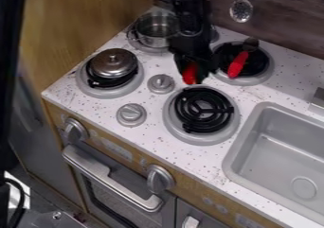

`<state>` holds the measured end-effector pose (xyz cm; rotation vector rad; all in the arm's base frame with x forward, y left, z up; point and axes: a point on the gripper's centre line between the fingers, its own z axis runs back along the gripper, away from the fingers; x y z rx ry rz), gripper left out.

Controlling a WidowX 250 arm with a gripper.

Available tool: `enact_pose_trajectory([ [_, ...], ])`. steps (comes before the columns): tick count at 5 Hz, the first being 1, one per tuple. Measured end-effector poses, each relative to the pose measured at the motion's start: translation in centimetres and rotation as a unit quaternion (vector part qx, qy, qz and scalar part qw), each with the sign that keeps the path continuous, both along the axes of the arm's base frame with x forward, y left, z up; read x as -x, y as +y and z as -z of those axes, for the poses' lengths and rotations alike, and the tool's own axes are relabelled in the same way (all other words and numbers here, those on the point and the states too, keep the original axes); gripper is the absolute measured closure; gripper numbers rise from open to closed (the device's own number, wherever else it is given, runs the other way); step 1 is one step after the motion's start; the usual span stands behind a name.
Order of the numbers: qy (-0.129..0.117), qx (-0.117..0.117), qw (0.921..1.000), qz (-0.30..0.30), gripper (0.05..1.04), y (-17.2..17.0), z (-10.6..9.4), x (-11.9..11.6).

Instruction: Move the red and white object to the lower right burner

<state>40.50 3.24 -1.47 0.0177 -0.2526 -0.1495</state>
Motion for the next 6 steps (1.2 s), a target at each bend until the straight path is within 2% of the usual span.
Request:
enact_pose_trajectory([
  [1,0.001,0.0,1.0,0.009,0.541,-0.9,-0.7,1.9],
  [3,0.054,0.023,0.9983,0.0,0.541,-2.1,0.6,4.9],
  [4,0.074,0.035,0.9966,-0.001,0.541,-2.7,0.8,5.5],
  [5,0.096,0.035,0.9948,0.006,0.469,-3.3,2.0,6.1],
  [6,0.087,0.035,0.9955,0.007,0.174,-3.4,1.6,5.4],
])
